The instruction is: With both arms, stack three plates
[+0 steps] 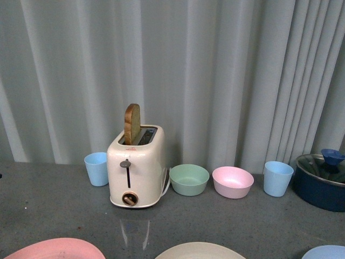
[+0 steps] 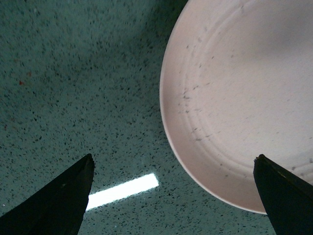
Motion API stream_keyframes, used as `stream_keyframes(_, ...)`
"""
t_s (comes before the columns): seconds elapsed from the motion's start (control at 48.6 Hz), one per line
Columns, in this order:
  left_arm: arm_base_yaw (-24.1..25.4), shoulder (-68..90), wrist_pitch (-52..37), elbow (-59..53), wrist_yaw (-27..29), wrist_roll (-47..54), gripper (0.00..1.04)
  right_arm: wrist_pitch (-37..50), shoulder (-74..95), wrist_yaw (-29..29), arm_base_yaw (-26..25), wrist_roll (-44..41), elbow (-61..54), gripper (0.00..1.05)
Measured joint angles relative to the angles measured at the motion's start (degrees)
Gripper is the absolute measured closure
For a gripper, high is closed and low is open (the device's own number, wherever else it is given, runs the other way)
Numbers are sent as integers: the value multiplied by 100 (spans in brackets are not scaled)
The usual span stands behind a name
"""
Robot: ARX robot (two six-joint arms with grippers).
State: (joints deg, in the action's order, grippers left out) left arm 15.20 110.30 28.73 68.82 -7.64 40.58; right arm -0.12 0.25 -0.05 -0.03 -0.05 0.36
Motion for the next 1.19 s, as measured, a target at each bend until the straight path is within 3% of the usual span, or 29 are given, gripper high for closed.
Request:
stream_keyframes(0.308, 208, 492, -125, -2, -4, -87, 7, 0, 0, 0, 0, 0, 0, 7)
stream_keyframes(0.432, 149, 601, -116, -2, -142, -411, 7, 0, 0, 2, 0, 0, 0, 7)
stream_keyframes(1.192, -157, 953, -933, -310, 219, -914, 7, 0, 0, 0, 0, 0, 0, 7)
